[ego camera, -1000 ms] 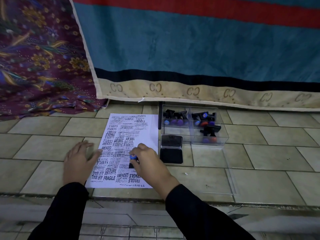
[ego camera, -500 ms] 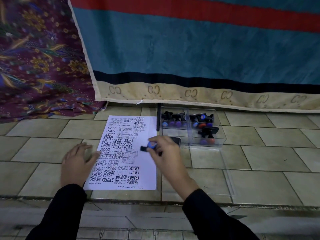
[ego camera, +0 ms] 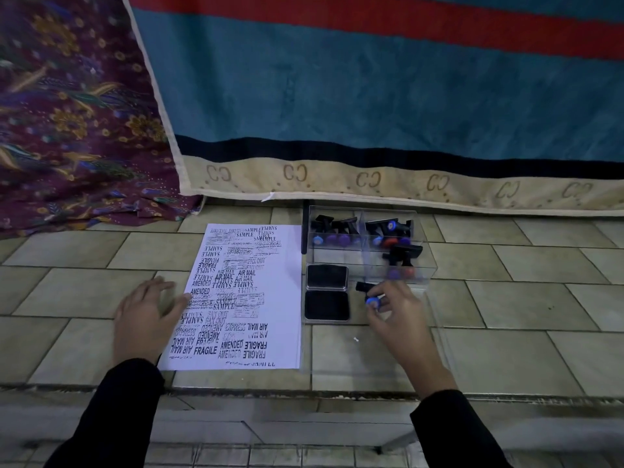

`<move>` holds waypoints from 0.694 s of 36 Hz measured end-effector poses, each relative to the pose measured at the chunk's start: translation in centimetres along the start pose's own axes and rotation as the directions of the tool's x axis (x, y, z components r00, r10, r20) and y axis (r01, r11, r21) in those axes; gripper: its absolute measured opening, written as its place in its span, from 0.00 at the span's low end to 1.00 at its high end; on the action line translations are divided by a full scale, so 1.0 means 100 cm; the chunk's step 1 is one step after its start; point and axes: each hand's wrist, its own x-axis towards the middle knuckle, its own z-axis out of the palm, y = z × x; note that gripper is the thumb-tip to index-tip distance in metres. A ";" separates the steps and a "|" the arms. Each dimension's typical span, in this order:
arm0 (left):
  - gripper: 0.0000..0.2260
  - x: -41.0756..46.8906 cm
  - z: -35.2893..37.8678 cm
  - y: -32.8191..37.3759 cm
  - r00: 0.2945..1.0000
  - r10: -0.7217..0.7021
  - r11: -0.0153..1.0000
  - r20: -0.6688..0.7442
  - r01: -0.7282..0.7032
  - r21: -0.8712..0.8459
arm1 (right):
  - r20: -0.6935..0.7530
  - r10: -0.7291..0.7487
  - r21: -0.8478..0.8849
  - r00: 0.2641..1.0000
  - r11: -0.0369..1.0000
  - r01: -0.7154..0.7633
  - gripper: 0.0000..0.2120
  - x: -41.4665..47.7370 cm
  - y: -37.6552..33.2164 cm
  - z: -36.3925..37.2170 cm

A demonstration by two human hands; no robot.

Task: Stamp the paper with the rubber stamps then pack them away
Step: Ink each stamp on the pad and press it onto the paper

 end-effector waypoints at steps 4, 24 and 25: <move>0.25 -0.001 0.001 0.000 1.000 0.004 1.000 -0.001 -0.004 0.003 | 0.076 0.024 -0.030 0.997 0.999 -0.021 0.07 -0.003 0.000 0.010; 0.18 0.000 0.004 0.001 0.999 0.004 1.000 -0.041 -0.003 0.024 | -0.168 0.197 -0.218 0.966 0.948 -0.231 0.07 0.075 0.011 -0.020; 0.18 0.000 0.004 0.001 0.999 0.005 1.000 -0.041 -0.004 0.025 | -0.138 0.236 -0.278 0.962 0.923 -0.267 0.07 0.084 0.013 -0.021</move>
